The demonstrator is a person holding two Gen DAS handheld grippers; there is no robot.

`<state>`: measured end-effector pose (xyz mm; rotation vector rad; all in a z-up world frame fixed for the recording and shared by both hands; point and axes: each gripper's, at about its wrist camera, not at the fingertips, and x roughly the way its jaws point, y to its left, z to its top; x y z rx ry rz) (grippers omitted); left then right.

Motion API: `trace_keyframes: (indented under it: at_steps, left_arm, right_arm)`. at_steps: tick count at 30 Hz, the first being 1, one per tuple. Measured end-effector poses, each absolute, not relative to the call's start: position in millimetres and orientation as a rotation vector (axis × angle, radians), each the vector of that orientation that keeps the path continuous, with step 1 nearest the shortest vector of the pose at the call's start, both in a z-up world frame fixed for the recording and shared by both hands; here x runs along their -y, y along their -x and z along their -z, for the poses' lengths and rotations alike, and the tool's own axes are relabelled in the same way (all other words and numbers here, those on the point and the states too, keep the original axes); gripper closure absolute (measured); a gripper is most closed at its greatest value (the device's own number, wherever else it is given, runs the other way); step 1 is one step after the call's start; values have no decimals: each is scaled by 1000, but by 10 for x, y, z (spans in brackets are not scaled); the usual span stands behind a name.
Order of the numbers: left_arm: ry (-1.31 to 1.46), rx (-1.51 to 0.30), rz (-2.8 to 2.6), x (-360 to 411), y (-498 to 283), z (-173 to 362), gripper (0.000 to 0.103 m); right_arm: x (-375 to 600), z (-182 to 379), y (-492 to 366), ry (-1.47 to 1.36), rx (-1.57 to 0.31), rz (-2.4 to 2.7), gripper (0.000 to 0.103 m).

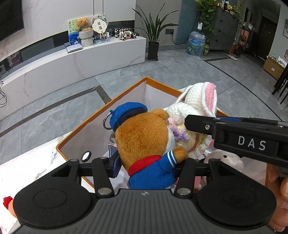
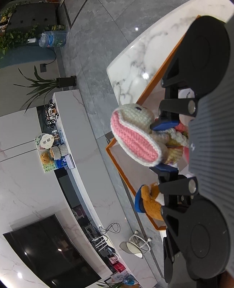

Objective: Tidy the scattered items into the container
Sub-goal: 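Lower the bear into the orange box and open the left tool while the right tool releases the bunny, then move both open tools back over the table toward the pink items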

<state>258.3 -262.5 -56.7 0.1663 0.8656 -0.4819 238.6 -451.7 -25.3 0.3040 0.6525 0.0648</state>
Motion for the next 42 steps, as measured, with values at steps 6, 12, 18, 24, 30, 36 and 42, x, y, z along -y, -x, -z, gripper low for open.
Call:
trace_keyframes:
  at_steps: [6, 12, 18, 24, 30, 36, 42]
  left_arm:
    - [-167, -871, 470, 2610, -2621, 582, 45]
    - [-155, -887, 484, 2611, -2622, 622, 39]
    - [-113, -899, 499, 2581, -2639, 613, 25]
    - [-81, -861, 490, 2557, -2645, 497, 20]
    - [-89, -861, 495, 2588, -2626, 466, 19]
    - [-75, -841, 488, 2505, -2581, 358, 19]
    - [-50, -820, 470, 2288, -2486, 219, 19]
  right_arm:
    - [4496, 273, -2426, -311, -655, -75, 61]
    - [4457, 293, -2448, -299, -675, -69, 53]
    - [4492, 260, -2425, -321, -654, -55, 44]
    - [4510, 218, -2408, -333, -635, -46, 42]
    - [4495, 158, -2381, -332, -626, -47, 42]
    - [4488, 69, -2339, -329, -612, -45, 42]
    - [4385, -55, -2270, -319, -591, -54, 42]
